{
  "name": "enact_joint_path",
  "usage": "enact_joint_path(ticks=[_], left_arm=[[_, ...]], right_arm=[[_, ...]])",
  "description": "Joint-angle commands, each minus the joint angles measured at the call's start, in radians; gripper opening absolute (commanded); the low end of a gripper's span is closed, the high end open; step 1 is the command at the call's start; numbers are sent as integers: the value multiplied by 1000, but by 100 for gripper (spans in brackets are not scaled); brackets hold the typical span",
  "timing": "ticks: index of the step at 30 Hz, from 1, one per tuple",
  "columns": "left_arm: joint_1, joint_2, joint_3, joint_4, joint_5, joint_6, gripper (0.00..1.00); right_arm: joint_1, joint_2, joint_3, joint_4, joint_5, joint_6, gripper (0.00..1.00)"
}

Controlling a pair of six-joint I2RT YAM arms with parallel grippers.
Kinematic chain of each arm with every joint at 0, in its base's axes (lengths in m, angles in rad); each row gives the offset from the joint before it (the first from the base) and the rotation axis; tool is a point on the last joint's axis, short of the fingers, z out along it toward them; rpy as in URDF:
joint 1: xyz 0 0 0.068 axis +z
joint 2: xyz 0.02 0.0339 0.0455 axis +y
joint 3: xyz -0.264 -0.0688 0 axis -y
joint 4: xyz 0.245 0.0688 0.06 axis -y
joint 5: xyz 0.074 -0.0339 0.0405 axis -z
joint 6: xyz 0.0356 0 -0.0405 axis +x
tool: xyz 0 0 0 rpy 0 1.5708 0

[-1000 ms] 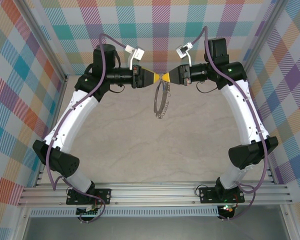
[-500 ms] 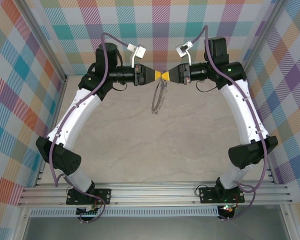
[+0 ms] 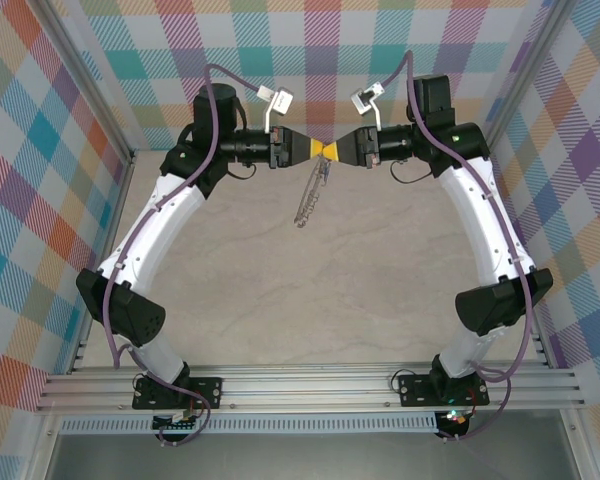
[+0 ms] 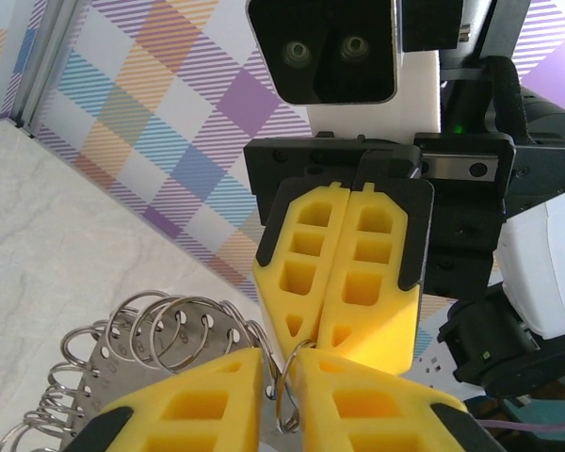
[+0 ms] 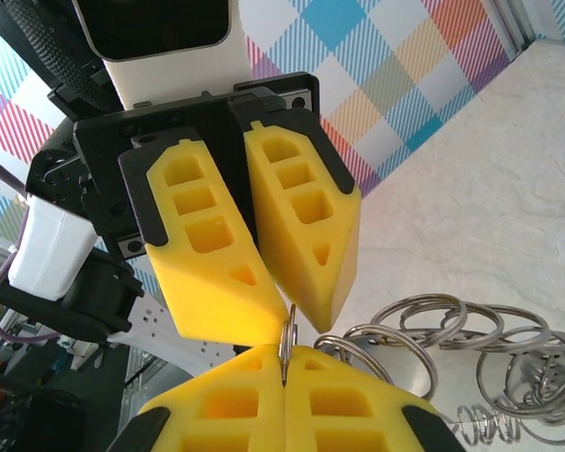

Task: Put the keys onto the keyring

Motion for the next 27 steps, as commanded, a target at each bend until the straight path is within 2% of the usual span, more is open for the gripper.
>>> enact_joint_path(ticks=[1, 4, 8, 15, 17, 20, 22, 27], left_arm=[[-12, 19, 38, -4, 41, 1, 15], [-17, 26, 51, -36, 24, 14, 14], [-31, 33, 70, -105, -41, 56, 0], [-41, 37, 51, -50, -42, 69, 0], [-41, 35, 48, -39, -77, 72, 0], [-41, 20, 33, 2, -130, 58, 0], [-41, 4, 13, 51, -160, 37, 0], [-41, -14, 11, 110, -184, 11, 0]], right_arm=[[3, 13, 4, 55, -33, -3, 0], [1, 18, 5, 65, -39, 4, 0], [-2, 23, 9, 75, -47, 11, 0], [-1, 24, 7, 102, -45, 40, 0], [-3, 20, 0, 114, -31, 53, 9], [-9, 0, -21, 136, -9, 67, 33], [-20, -25, -52, 166, -2, 85, 42], [-49, -116, -179, 264, 20, 149, 53]])
